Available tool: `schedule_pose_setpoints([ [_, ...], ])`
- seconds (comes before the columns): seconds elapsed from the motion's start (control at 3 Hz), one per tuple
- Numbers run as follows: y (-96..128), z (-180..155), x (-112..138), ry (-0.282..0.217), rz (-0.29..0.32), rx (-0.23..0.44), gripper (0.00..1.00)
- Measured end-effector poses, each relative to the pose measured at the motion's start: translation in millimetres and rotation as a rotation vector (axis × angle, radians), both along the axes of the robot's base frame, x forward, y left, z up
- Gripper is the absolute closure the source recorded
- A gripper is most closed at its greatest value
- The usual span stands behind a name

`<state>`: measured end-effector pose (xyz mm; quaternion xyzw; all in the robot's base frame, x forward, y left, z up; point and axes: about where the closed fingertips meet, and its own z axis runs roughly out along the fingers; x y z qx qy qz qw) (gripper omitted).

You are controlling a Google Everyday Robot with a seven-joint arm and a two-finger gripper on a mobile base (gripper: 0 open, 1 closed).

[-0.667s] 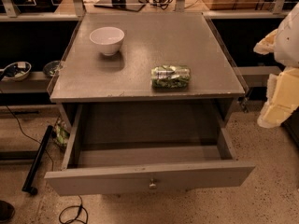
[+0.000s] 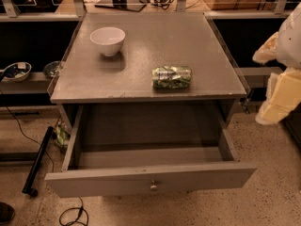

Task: Close top drawer

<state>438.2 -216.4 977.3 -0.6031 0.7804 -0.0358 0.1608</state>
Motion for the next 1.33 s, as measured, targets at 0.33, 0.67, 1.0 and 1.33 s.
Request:
schedule_pose_setpoints([
  [0.33,0.0,0.0,0.0,0.000,0.000,0.000,0.47],
  [0.67,-0.2,0.1,-0.1,0.000,-0.001,0.000,0.70],
  [1.0,-12.7,0.8,-10.9,-0.003,-0.041,0.022,0.99],
  [1.33,-22.4,-19.6,-29.2,0.036,-0.073,0.036,1.00],
])
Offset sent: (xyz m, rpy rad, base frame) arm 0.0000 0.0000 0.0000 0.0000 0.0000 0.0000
